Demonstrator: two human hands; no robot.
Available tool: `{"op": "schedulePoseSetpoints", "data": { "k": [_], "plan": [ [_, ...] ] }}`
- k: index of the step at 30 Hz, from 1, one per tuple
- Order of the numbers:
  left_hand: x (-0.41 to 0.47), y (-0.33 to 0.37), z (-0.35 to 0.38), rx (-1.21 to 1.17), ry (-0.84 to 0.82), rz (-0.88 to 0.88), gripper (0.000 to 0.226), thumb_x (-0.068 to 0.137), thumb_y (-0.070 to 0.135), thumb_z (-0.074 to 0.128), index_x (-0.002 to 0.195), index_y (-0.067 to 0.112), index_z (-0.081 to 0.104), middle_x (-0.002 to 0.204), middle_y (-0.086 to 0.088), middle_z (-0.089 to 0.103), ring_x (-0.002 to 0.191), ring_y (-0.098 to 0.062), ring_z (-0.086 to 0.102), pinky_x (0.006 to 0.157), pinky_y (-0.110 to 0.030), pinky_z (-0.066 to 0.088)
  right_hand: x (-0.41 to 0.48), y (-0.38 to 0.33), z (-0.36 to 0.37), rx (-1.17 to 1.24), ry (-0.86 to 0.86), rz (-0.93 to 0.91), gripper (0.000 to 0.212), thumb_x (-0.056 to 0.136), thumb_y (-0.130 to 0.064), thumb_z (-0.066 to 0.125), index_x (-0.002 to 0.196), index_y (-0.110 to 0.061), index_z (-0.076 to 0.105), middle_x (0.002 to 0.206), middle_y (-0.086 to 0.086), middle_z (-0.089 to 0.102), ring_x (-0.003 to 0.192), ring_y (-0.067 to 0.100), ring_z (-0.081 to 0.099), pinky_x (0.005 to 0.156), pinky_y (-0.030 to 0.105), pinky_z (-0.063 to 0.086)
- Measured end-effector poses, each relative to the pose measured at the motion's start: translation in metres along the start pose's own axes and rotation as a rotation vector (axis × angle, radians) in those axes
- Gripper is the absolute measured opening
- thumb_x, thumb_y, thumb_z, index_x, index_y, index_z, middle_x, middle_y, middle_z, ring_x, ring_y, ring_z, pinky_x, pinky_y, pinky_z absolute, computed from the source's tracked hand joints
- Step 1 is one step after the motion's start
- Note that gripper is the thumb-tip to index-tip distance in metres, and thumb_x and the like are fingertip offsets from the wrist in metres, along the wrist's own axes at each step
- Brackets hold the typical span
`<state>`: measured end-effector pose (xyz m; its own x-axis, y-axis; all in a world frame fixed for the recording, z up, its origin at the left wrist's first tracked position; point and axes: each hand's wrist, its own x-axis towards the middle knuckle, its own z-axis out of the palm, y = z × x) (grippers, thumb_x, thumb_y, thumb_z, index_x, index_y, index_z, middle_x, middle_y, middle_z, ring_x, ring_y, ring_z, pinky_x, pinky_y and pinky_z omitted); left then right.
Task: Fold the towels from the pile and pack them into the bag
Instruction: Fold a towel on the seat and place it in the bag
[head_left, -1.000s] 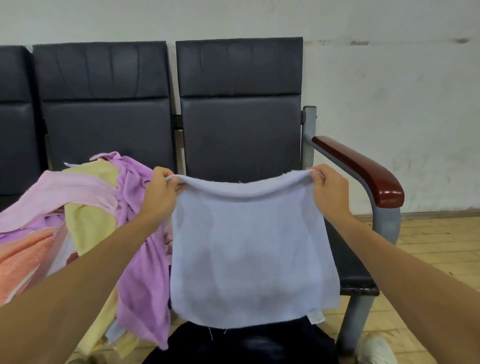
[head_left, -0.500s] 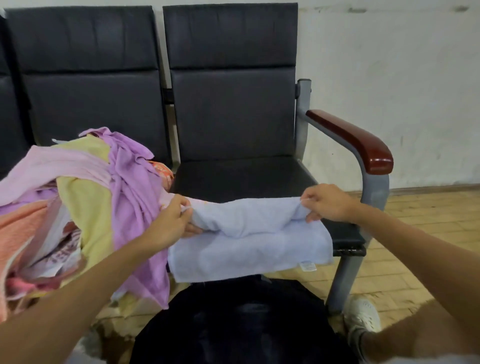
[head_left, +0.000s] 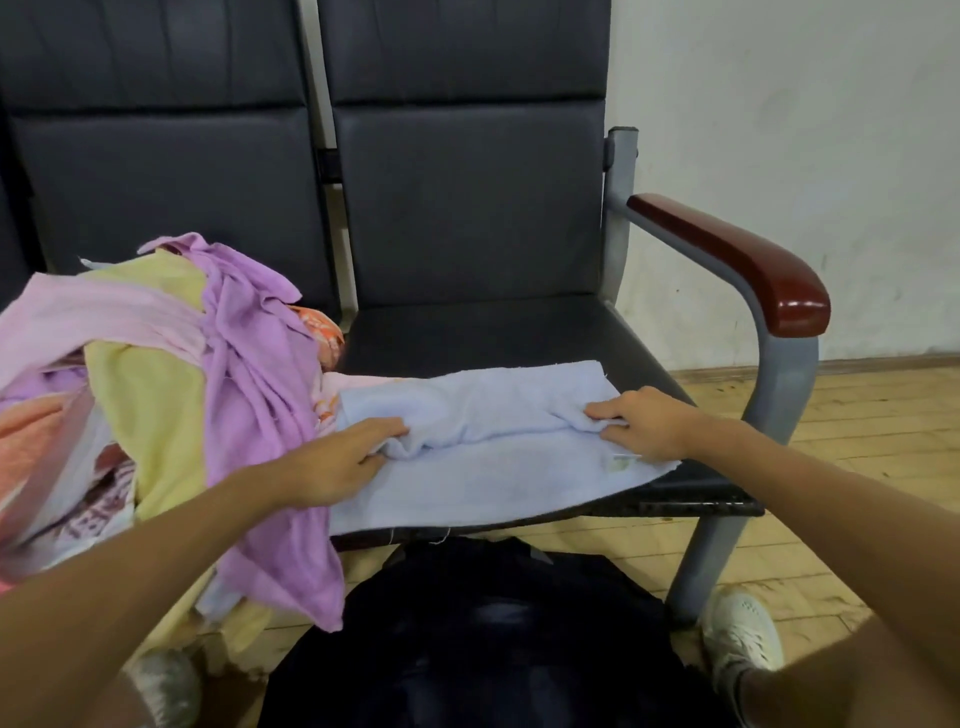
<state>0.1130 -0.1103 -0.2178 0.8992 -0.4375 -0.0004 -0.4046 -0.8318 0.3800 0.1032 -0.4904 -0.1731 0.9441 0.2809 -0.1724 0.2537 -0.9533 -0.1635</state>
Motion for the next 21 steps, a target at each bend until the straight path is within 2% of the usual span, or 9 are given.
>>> {"op": "schedulePoseSetpoints", "data": {
  "k": [3,5,6,7,10,12,15,18,21],
  "plan": [
    [0.017,-0.002,0.006,-0.053,0.141,0.052,0.040,0.098,0.002,0.049,0.137,0.008,0.050,0.140,0.005,0.048,0.128,-0.006,0.041,0.098,0.004,0.013,0.011,0.004,0.009,0.041,0.106,0.022,0.040,0.104,-0.023,0.042,0.144,-0.019,0.047,0.140,0.008,0.055,0.120,0.025,0.055,0.101,0.025,0.037],
    [0.022,0.000,0.012,-0.126,0.272,0.057,0.030,0.094,-0.003,0.051,0.120,0.006,0.064,0.124,0.028,0.057,0.122,-0.001,0.050,0.100,0.000,0.020,0.018,0.008,0.012,0.104,0.218,0.044,0.036,0.103,-0.022,0.045,0.137,-0.017,0.056,0.138,0.004,0.058,0.118,0.020,0.056,0.099,0.024,0.038],
    [0.022,0.001,0.013,-0.170,0.317,0.055,0.025,0.093,-0.005,0.053,0.109,0.007,0.068,0.109,0.041,0.058,0.112,0.010,0.051,0.097,0.002,0.023,0.019,0.009,0.012,0.150,0.284,0.046,0.033,0.102,-0.020,0.046,0.131,-0.016,0.061,0.132,0.003,0.062,0.110,0.016,0.058,0.093,0.022,0.041],
    [0.021,0.004,0.012,-0.205,0.353,0.055,0.024,0.093,-0.005,0.053,0.101,0.010,0.070,0.101,0.045,0.058,0.105,0.016,0.051,0.093,0.004,0.025,0.020,0.010,0.011,0.196,0.343,0.041,0.029,0.102,-0.018,0.047,0.124,-0.017,0.066,0.122,0.000,0.067,0.098,0.011,0.059,0.085,0.018,0.041],
    [0.019,0.015,0.001,-0.327,0.442,0.027,0.032,0.096,-0.002,0.047,0.104,0.022,0.065,0.106,0.021,0.063,0.104,0.006,0.053,0.096,-0.002,0.030,0.011,0.008,0.004,0.280,0.426,0.043,0.022,0.102,-0.020,0.046,0.102,-0.028,0.066,0.090,-0.010,0.065,0.075,0.004,0.054,0.066,0.011,0.036],
    [0.015,0.024,-0.011,-0.410,0.518,0.015,0.031,0.097,0.001,0.047,0.105,0.025,0.064,0.105,0.014,0.065,0.099,0.007,0.056,0.095,-0.007,0.035,0.001,0.008,0.000,0.299,0.464,0.044,0.023,0.103,-0.021,0.045,0.110,-0.024,0.066,0.093,-0.006,0.063,0.076,0.005,0.054,0.068,0.015,0.038],
    [0.001,0.037,-0.025,-0.468,0.558,-0.010,0.028,0.098,0.005,0.047,0.103,0.025,0.066,0.100,0.015,0.064,0.090,0.010,0.055,0.078,0.000,0.036,-0.015,0.012,-0.004,0.306,0.545,0.019,0.027,0.103,-0.022,0.046,0.118,-0.016,0.067,0.106,0.003,0.068,0.088,0.013,0.054,0.077,0.022,0.039],
    [-0.020,0.040,-0.033,-0.482,0.506,0.000,0.033,0.097,0.005,0.049,0.098,0.033,0.067,0.103,0.013,0.066,0.093,0.003,0.057,0.084,-0.007,0.040,-0.033,0.014,-0.007,0.312,0.573,-0.026,0.026,0.102,-0.020,0.048,0.116,-0.012,0.068,0.103,0.004,0.068,0.087,0.016,0.056,0.070,0.017,0.038],
    [-0.039,0.034,-0.036,-0.523,0.397,-0.032,0.032,0.095,0.002,0.050,0.098,0.025,0.072,0.102,0.004,0.071,0.095,-0.005,0.060,0.092,-0.026,0.045,-0.048,0.016,-0.005,0.249,0.506,-0.087,0.020,0.100,-0.017,0.050,0.105,-0.020,0.069,0.089,0.001,0.067,0.074,0.013,0.056,0.065,0.016,0.040]
  ]
}}
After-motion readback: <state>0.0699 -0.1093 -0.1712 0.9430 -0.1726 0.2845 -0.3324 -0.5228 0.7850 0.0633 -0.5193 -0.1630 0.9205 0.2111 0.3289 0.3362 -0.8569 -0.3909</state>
